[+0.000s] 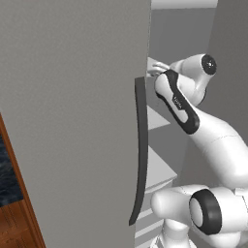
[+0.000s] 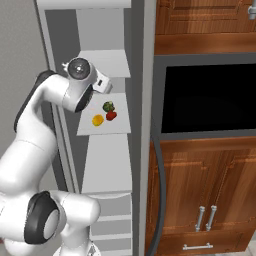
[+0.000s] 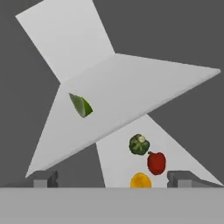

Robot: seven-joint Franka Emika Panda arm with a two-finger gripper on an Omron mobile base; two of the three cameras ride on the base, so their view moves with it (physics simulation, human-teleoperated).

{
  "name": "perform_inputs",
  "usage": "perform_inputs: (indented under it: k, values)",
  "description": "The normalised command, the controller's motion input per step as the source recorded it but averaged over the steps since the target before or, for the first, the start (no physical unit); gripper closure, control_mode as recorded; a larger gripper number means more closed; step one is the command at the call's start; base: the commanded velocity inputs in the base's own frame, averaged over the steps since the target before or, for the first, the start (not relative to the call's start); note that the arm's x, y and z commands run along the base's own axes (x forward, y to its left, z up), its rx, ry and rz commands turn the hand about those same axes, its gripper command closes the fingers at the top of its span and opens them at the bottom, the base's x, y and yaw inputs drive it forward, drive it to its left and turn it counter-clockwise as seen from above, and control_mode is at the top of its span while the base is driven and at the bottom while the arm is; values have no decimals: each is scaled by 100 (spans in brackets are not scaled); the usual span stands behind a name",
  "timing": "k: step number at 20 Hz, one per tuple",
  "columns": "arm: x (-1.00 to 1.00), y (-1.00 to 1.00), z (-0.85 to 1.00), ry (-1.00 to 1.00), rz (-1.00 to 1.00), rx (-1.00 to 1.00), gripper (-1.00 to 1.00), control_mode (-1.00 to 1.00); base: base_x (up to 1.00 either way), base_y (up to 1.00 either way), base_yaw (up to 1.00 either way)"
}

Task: Take the bell pepper and lemon wedge from the highest rack and move them to the second highest rack where the broccoli and mango are located, to maximize freezer space. Close the freezer door after rearranging.

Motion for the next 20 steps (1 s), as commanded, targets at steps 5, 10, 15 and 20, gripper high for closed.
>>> perform_inputs:
  k: [5, 10, 15, 20]
  values:
    - [32, 5, 8, 0, 9, -15, -100, -100, 0, 0, 0]
    - [35, 1, 10, 0, 9, -25, -100, -100, 0, 0, 0]
    - [33, 17, 18, 1, 7, -20, -100, -100, 0, 0, 0]
    - [29, 18, 2, 8, 2, -3, -100, -100, 0, 0, 0]
